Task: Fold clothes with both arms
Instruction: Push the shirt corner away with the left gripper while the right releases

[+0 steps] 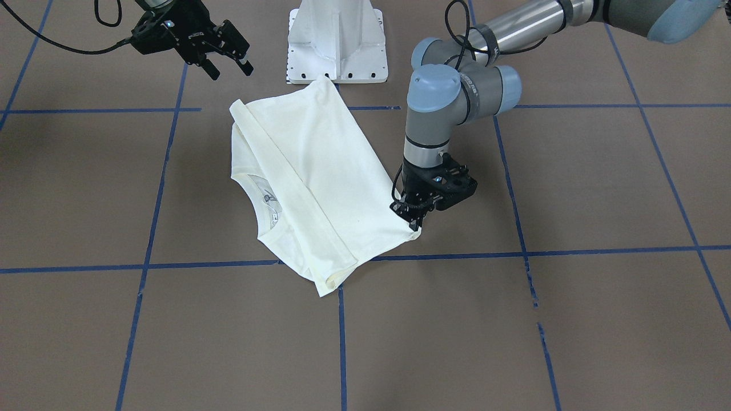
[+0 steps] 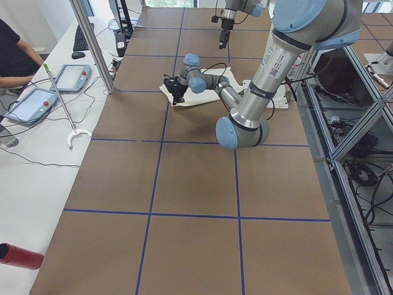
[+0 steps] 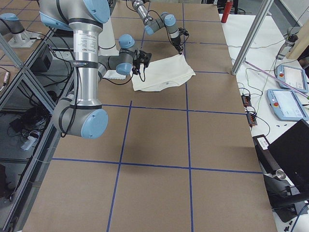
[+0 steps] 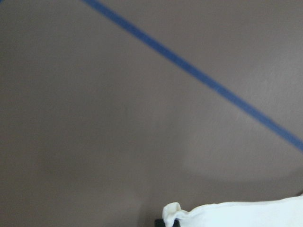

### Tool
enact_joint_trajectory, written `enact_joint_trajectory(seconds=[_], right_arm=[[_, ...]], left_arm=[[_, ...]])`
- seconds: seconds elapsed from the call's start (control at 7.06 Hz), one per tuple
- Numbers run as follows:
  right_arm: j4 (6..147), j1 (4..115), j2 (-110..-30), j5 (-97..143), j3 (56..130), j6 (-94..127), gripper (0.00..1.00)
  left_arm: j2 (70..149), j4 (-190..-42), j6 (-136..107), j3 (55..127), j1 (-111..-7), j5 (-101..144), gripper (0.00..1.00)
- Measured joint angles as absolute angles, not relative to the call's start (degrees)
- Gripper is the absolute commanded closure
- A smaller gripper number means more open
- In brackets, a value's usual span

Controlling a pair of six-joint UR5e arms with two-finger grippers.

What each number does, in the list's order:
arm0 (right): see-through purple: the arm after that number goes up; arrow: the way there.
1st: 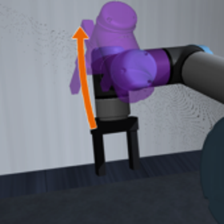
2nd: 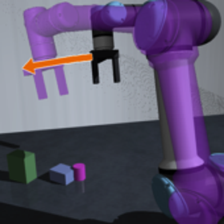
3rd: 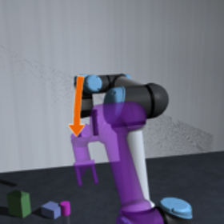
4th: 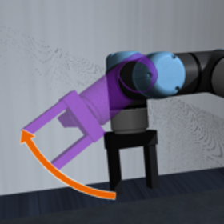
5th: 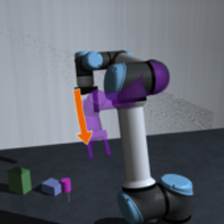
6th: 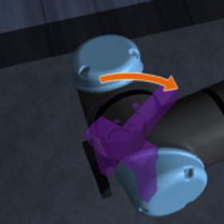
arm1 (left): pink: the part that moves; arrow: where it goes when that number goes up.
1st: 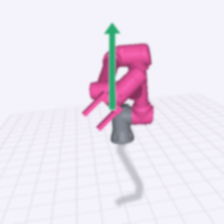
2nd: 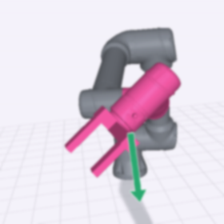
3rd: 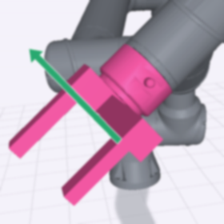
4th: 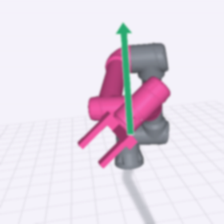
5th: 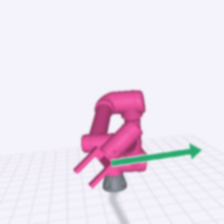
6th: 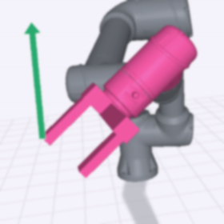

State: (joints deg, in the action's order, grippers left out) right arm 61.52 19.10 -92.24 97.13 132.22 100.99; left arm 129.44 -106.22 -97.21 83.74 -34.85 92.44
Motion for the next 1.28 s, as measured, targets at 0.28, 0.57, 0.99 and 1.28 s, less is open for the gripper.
enact_joint_trajectory(seconds=[0.28,0.57,0.99,1.28], right_arm=[[61.53,19.36,-91.94,96.90,131.82,100.99,0.00],[61.52,19.44,-90.44,96.16,130.32,100.99,0.00],[61.68,19.37,-88.31,95.38,128.49,100.91,0.00],[62.57,19.96,-84.98,94.98,124.56,100.00,0.00]], left_arm=[[134.94,-110.71,-91.42,74.24,-38.71,92.32,1.00],[139.39,-121.01,-86.63,62.92,-40.88,92.09,1.00],[140.59,-126.48,-83.65,58.63,-41.64,91.53,0.00],[139.37,-126.47,-79.68,62.16,-43.53,95.25,0.00]])
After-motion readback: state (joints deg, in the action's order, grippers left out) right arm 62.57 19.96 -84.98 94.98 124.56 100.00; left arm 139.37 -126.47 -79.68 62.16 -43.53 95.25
